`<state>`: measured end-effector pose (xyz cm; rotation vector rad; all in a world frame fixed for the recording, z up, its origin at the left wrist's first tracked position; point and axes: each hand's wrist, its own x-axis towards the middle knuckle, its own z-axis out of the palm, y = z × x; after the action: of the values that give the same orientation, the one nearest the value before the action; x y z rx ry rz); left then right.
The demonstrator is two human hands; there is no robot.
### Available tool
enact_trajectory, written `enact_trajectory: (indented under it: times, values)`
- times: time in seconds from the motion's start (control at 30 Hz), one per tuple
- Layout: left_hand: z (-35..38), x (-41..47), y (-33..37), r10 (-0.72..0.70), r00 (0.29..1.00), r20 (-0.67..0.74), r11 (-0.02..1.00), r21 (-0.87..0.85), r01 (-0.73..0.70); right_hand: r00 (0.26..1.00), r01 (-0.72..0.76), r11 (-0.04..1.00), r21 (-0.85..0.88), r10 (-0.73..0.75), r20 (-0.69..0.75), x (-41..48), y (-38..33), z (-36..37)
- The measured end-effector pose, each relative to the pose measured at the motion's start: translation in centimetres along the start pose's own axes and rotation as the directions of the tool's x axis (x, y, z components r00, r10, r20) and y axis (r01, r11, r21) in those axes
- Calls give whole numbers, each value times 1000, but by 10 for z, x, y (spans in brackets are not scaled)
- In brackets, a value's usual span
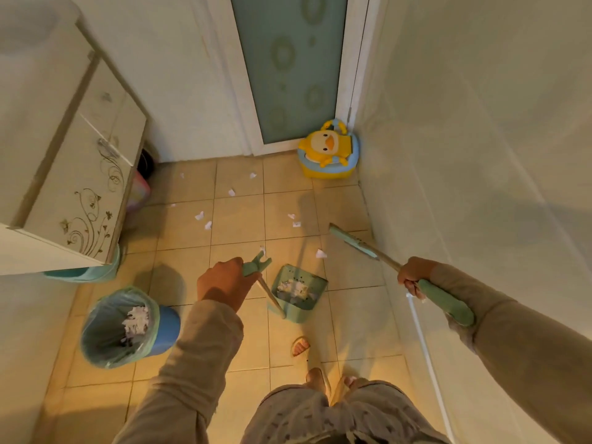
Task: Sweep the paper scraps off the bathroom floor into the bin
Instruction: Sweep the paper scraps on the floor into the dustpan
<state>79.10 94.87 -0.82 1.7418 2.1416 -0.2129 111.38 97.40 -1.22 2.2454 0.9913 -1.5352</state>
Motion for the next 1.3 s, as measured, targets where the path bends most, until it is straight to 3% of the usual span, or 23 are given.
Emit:
enact_trajectory:
  times: [0.13,0.27,0.47,0.57,0.67,0.77,1.3]
  values:
    - [-9,15,7,4,1000,-2,1000,15,-4,1000,-8,1000,-29,9,22,10,-18,-7]
    - [-13,18,16,7,999,45,1000,26,-8,999,44,943,-329,-49,-7,16,-36,-3]
    - [-12,21,29,-5,998,65,999,52,2,990,74,781,-620,18,141,22,-36,7]
    - [-15,27,33,-24,998,62,998,67,20,968,65,804,-592,93,233,25,-33,-4]
    - [-17,32,33,-52,997,63,996,72,47,950,45,888,-458,104,295,26,-34,-23]
    - [-16,30,30,-56,997,58,996,67,52,958,4,933,-359,100,269,25,-36,-38]
    - [-33,50,15,-138,990,34,984,-113,141,989,28,955,-297,17,148,26,-87,-61]
